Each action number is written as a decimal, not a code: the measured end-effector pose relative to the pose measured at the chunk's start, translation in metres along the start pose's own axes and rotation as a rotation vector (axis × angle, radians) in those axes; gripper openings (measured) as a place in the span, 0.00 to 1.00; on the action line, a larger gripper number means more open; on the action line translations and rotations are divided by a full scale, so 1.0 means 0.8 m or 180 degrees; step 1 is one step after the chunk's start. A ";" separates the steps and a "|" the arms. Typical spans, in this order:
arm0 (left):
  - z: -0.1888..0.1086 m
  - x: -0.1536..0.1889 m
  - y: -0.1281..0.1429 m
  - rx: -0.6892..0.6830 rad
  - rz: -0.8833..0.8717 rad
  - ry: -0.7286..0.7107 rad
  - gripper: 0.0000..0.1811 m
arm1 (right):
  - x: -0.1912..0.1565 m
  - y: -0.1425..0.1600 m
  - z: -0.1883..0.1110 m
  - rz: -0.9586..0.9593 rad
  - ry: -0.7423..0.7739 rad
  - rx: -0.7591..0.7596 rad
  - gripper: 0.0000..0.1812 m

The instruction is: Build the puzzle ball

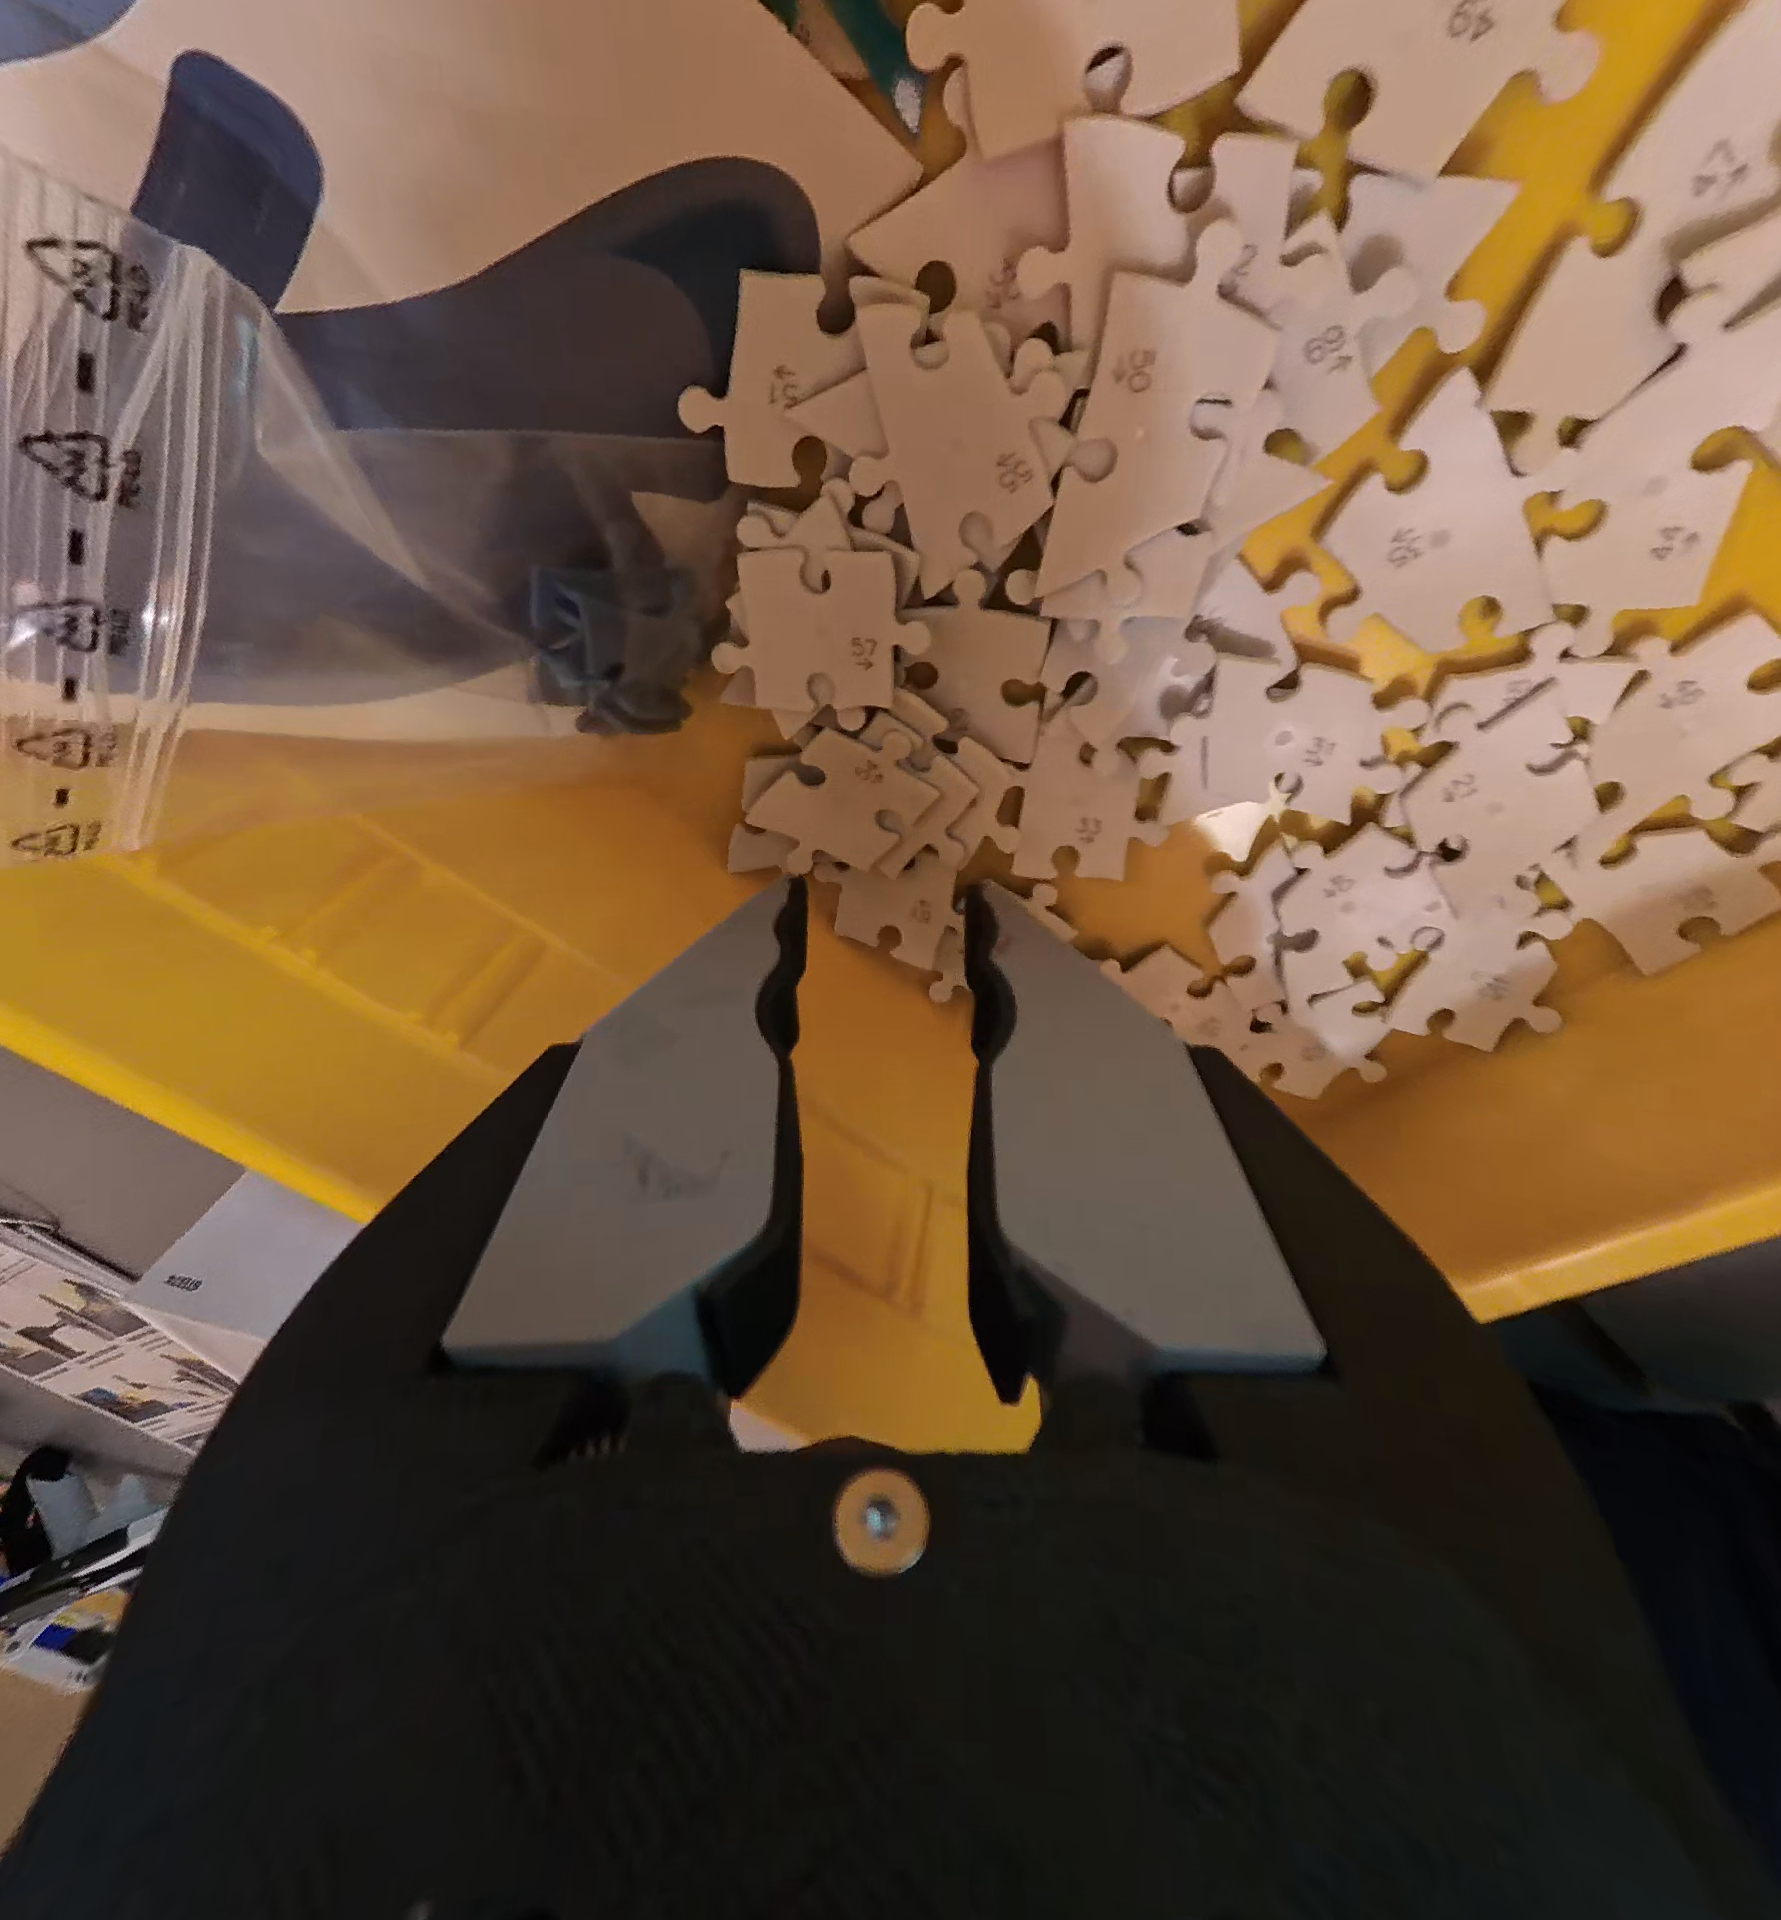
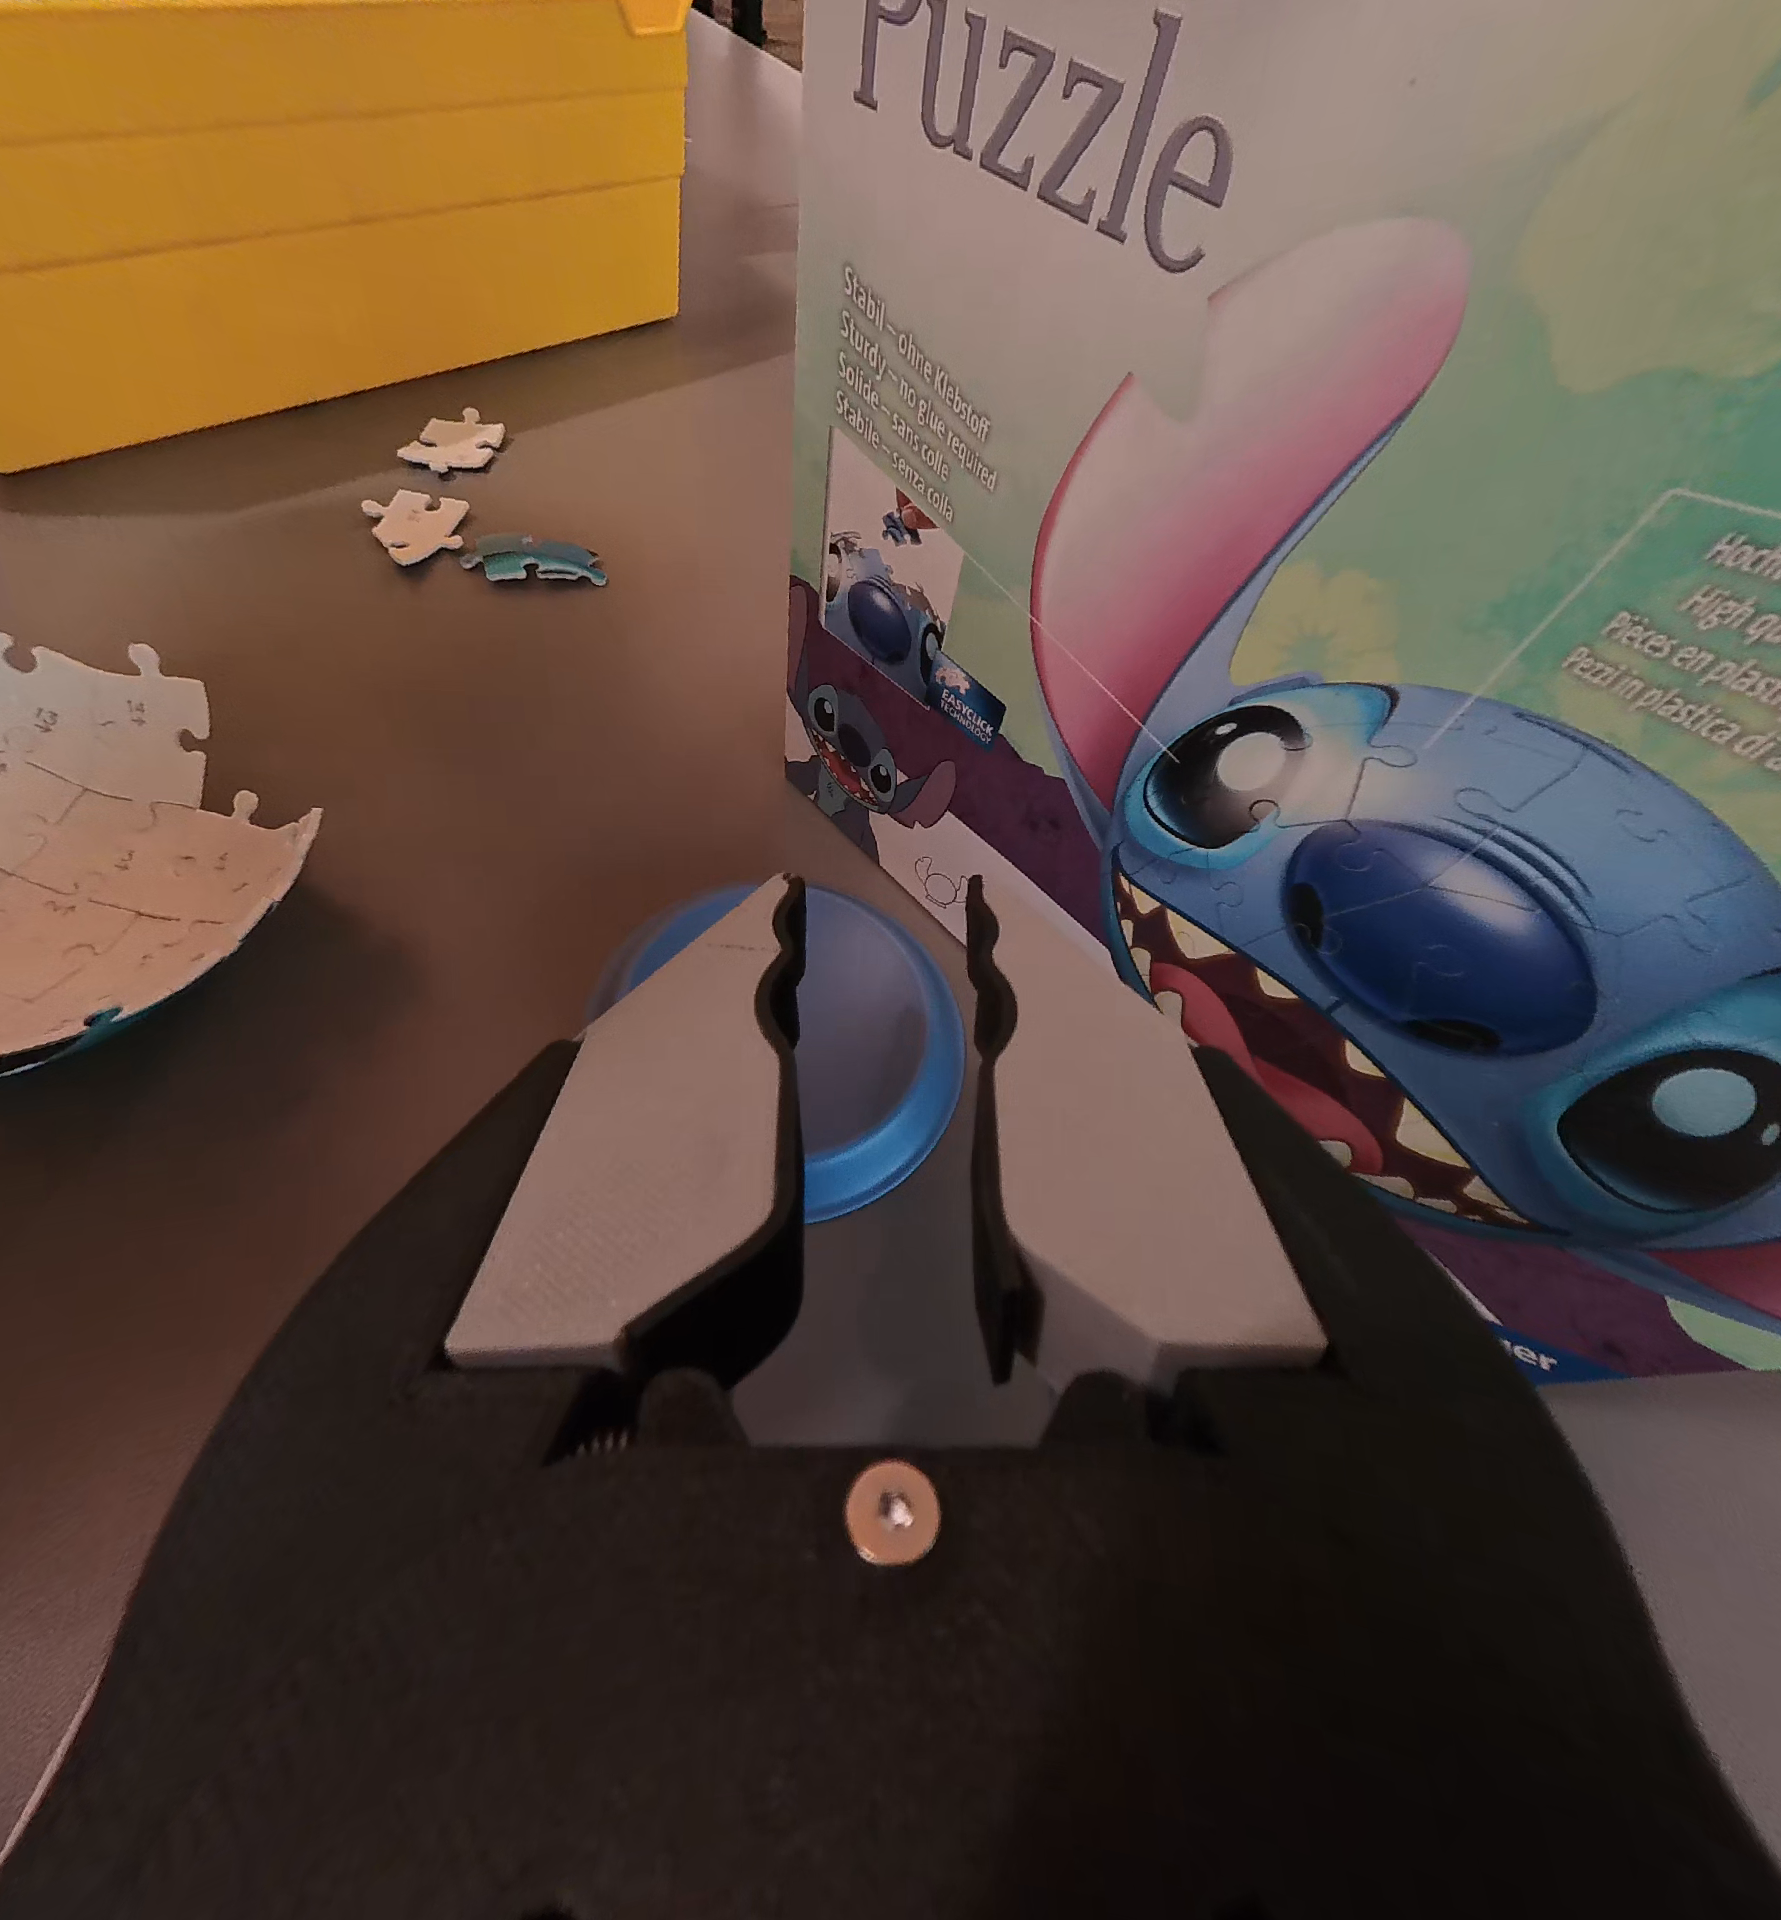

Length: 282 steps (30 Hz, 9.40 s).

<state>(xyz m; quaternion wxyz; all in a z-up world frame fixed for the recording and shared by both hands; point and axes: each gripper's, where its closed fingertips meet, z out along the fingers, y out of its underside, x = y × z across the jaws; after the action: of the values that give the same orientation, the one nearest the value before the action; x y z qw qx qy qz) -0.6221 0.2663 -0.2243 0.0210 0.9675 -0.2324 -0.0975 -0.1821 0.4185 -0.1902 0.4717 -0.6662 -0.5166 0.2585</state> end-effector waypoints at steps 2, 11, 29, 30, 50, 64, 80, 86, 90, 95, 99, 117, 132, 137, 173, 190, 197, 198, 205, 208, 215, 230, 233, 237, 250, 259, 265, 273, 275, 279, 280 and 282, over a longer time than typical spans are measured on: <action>0.007 0.002 0.005 -0.0127 0.0016 0.0022 0.16 | 0.000 0.001 0.001 -0.0006 -0.0006 -0.0013 0.15; 0.015 0.008 0.008 -0.0205 -0.0042 0.0137 0.10 | 0.000 -0.001 -0.001 -0.0015 0.0003 0.0007 0.15; 0.028 0.012 0.014 -0.0349 -0.0069 0.0221 0.05 | -0.001 -0.002 -0.001 -0.0011 0.0006 0.0025 0.15; 0.028 0.012 0.013 -0.0342 -0.0104 0.0245 0.05 | -0.001 -0.002 -0.001 -0.0010 0.0006 0.0029 0.15; -0.012 0.080 -0.030 0.0292 0.0928 0.0411 0.02 | -0.002 -0.003 -0.002 -0.0024 0.0004 0.0032 0.15; 0.005 0.103 0.012 -0.0323 0.0828 0.0930 0.00 | -0.002 -0.003 -0.002 -0.0009 -0.0009 0.0032 0.15; 0.003 0.091 -0.009 -0.0036 0.0994 0.0697 0.00 | 0.000 -0.004 -0.004 -0.0005 0.0006 0.0049 0.15; 0.002 0.087 0.007 -0.0101 0.0997 0.0716 0.00 | -0.002 -0.002 -0.002 -0.0018 -0.0011 0.0021 0.15; -0.008 0.073 -0.026 0.0285 0.0987 0.0530 0.00 | -0.001 -0.003 -0.003 -0.0012 -0.0005 0.0029 0.15; -0.006 0.057 -0.029 0.0316 0.1080 0.0203 0.00 | -0.002 -0.003 -0.002 -0.0014 -0.0010 0.0027 0.15; -0.004 0.057 -0.036 0.0345 0.1082 0.0202 0.00 | -0.002 -0.002 -0.002 -0.0022 -0.0006 0.0020 0.15; -0.011 -0.018 -0.035 0.0422 0.0415 -0.0445 0.00 | 0.001 -0.003 -0.004 -0.0034 0.0017 0.0028 0.15; 0.026 -0.002 0.008 -0.0257 0.0399 -0.0116 0.00 | 0.000 -0.003 -0.005 -0.0043 0.0025 0.0027 0.15; 0.022 0.019 0.018 -0.0264 0.0522 0.0104 0.00 | 0.000 -0.003 -0.004 -0.0041 0.0023 0.0024 0.15; -0.012 0.023 0.002 0.0263 0.0589 0.0188 0.00 | -0.002 -0.001 -0.003 -0.0025 -0.0004 0.0009 0.15; 0.016 0.037 0.003 -0.0003 0.0604 0.0464 0.16 | -0.001 -0.002 -0.005 -0.0031 -0.0005 0.0026 0.15; 0.007 0.024 0.003 0.0167 0.0551 0.0372 0.16 | -0.002 -0.002 -0.003 -0.0035 -0.0006 0.0015 0.15; 0.007 0.022 0.002 0.0176 0.0545 0.0347 0.15 | -0.003 -0.001 -0.003 -0.0038 -0.0008 0.0011 0.15; 0.017 0.013 -0.002 0.0089 0.0437 0.0260 0.14 | -0.002 -0.003 -0.005 -0.0043 -0.0002 0.0028 0.15; 0.022 0.013 -0.001 -0.0023 0.0393 0.0218 0.15 | -0.003 -0.003 -0.005 -0.0048 -0.0005 0.0025 0.15; 0.024 0.010 -0.001 -0.0042 0.0347 0.0174 0.17 | -0.004 -0.002 -0.003 -0.0043 -0.0018 0.0010 0.15; -0.018 0.020 -0.019 0.0507 0.1435 -0.0450 0.01 | -0.005 -0.006 -0.006 -0.0054 -0.0021 0.0016 0.16; -0.036 0.025 -0.026 0.0689 0.1490 -0.0556 0.01 | -0.008 -0.007 -0.006 -0.0042 -0.0049 -0.0001 0.17; -0.067 0.031 -0.040 0.1089 0.1606 -0.0729 0.01 | -0.013 -0.016 -0.010 0.0038 -0.0134 0.0085 0.17; -0.258 0.278 -0.126 0.3641 0.2916 -0.1572 0.01 | -0.072 -0.146 -0.075 0.1561 -0.2144 0.1129 0.22; -0.244 0.441 -0.149 0.3522 0.4156 -0.2400 0.01 | -0.205 -0.146 -0.078 0.1858 -0.3873 -0.0150 0.21; -0.230 0.465 -0.156 0.3387 0.4326 -0.2421 0.01 | -0.232 -0.109 -0.080 0.1789 -0.4044 -0.0504 0.12; -0.222 0.470 -0.171 0.3387 0.4283 -0.2459 0.01 | -0.229 -0.094 -0.087 0.1912 -0.4206 -0.0562 0.01; -0.222 0.467 -0.177 0.3439 0.4198 -0.2557 0.01 | -0.222 -0.095 -0.085 0.1975 -0.4163 -0.0497 0.01; -0.221 0.460 -0.185 0.3561 0.4029 -0.2751 0.01 | -0.212 -0.095 -0.082 0.2002 -0.4003 -0.0360 0.01; -0.221 0.458 -0.186 0.3595 0.3966 -0.2813 0.01 | -0.210 -0.095 -0.081 0.2035 -0.3974 -0.0331 0.01; -0.220 0.452 -0.189 0.3612 0.3811 -0.2938 0.01 | -0.205 -0.096 -0.076 0.2101 -0.3890 -0.0311 0.00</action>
<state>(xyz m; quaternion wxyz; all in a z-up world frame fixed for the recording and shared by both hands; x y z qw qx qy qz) -0.2040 0.2362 -0.1298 -0.5003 0.4189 -0.6886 -0.3162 -0.2206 0.2452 -0.1194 -0.0374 -0.5439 -0.4710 0.6935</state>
